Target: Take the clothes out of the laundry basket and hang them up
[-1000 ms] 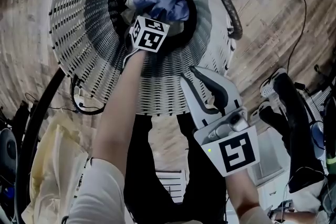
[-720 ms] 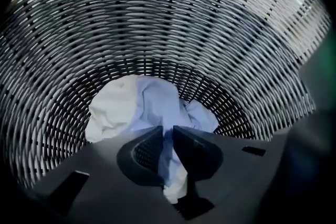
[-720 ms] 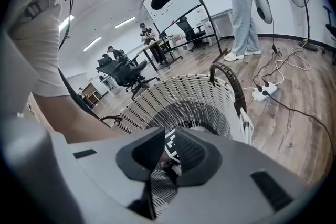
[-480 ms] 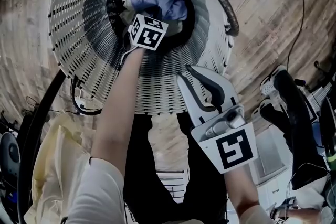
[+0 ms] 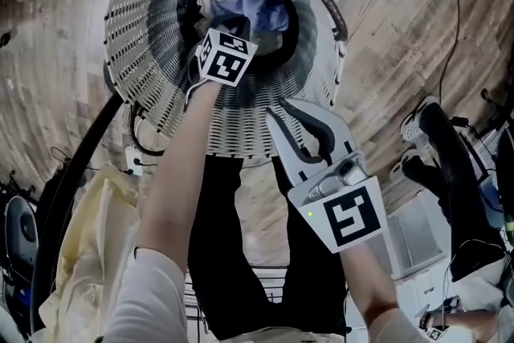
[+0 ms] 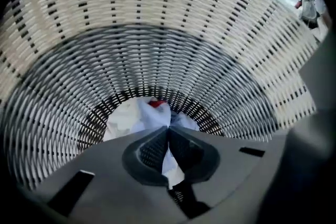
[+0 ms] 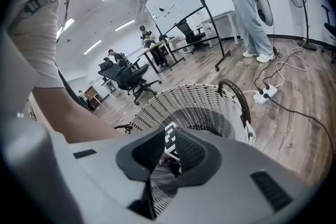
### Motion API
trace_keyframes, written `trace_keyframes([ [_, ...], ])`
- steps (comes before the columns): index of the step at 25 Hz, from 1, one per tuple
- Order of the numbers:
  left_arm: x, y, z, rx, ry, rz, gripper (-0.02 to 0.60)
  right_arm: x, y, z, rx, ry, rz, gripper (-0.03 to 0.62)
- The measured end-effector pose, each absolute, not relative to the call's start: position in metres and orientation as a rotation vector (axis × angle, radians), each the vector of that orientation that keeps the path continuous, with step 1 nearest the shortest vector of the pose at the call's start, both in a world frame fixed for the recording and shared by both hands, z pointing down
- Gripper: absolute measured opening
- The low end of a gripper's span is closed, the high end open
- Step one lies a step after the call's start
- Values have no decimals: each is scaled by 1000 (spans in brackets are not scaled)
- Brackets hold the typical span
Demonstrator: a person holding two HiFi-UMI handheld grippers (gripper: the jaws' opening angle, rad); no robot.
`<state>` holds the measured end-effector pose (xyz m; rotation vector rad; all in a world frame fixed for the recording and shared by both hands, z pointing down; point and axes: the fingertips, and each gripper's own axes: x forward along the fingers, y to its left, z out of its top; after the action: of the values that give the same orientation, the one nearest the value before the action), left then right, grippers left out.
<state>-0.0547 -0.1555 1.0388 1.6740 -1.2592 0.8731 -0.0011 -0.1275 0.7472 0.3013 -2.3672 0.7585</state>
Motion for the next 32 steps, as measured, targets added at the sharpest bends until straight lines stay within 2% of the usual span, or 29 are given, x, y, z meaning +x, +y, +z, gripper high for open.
trace_keyframes([
  [22,-59,-101,851,1633,-1377,674,23,11,-118,657,279,-2359,708,67],
  [32,-50,-106,732,1691,-1479,548,23,19,-132,602,268,-2366,660,69],
])
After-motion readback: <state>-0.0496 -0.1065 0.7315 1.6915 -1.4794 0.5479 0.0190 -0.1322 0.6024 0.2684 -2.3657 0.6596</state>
